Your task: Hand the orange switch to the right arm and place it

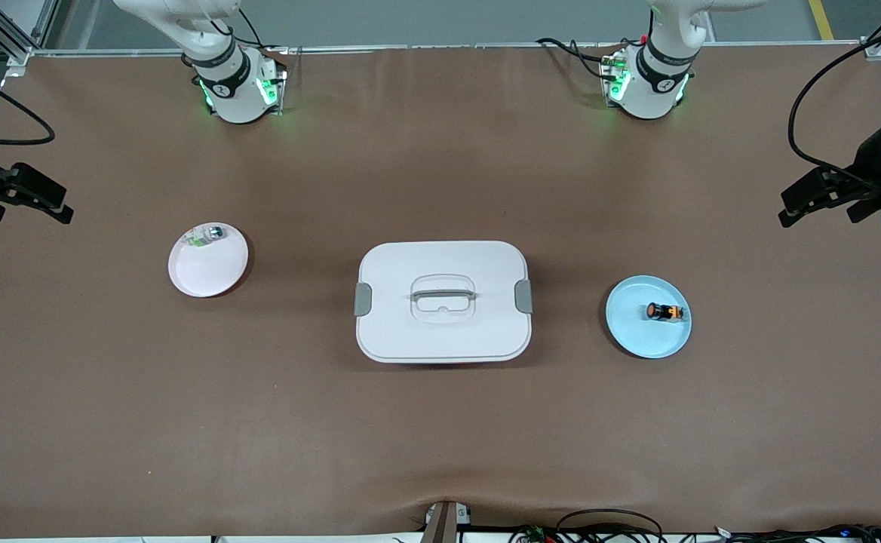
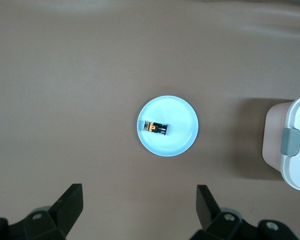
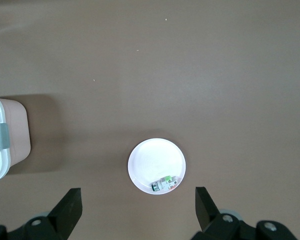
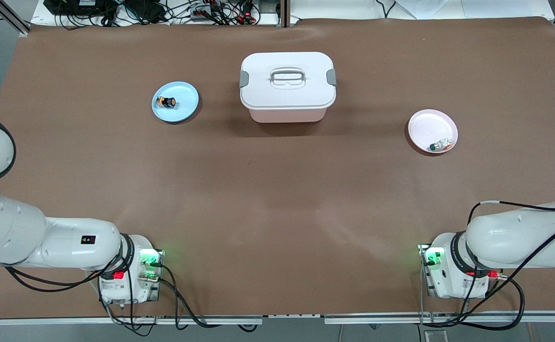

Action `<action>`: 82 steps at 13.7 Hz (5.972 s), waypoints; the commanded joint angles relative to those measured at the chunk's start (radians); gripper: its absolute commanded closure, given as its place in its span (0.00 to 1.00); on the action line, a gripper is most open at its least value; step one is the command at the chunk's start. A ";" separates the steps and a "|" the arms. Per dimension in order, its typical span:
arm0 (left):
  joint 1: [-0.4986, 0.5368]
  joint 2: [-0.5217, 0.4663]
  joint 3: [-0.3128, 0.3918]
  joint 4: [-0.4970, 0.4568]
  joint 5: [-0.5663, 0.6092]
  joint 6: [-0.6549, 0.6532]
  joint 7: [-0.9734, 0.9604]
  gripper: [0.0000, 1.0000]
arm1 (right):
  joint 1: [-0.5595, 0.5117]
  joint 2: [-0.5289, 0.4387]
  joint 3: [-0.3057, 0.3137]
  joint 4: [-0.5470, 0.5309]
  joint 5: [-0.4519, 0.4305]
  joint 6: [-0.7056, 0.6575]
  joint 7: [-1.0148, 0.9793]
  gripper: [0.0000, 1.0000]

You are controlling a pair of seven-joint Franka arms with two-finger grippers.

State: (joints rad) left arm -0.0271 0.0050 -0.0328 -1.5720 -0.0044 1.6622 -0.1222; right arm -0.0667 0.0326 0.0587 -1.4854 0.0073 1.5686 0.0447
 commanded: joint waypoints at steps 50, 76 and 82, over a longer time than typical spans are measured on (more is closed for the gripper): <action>0.007 0.368 -0.024 -0.467 0.006 0.763 0.202 0.00 | -0.018 0.009 0.013 0.016 -0.004 -0.016 0.009 0.00; -0.001 0.535 -0.030 -0.434 -0.054 0.872 0.231 0.00 | -0.019 0.009 0.013 0.017 -0.004 -0.016 0.009 0.00; -0.007 0.536 -0.030 -0.433 -0.055 0.877 0.231 0.00 | -0.019 0.009 0.013 0.019 -0.004 -0.016 0.009 0.00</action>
State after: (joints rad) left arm -0.0306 0.5333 -0.0601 -2.0163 -0.0377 2.5292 0.0786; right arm -0.0675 0.0349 0.0581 -1.4855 0.0073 1.5645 0.0448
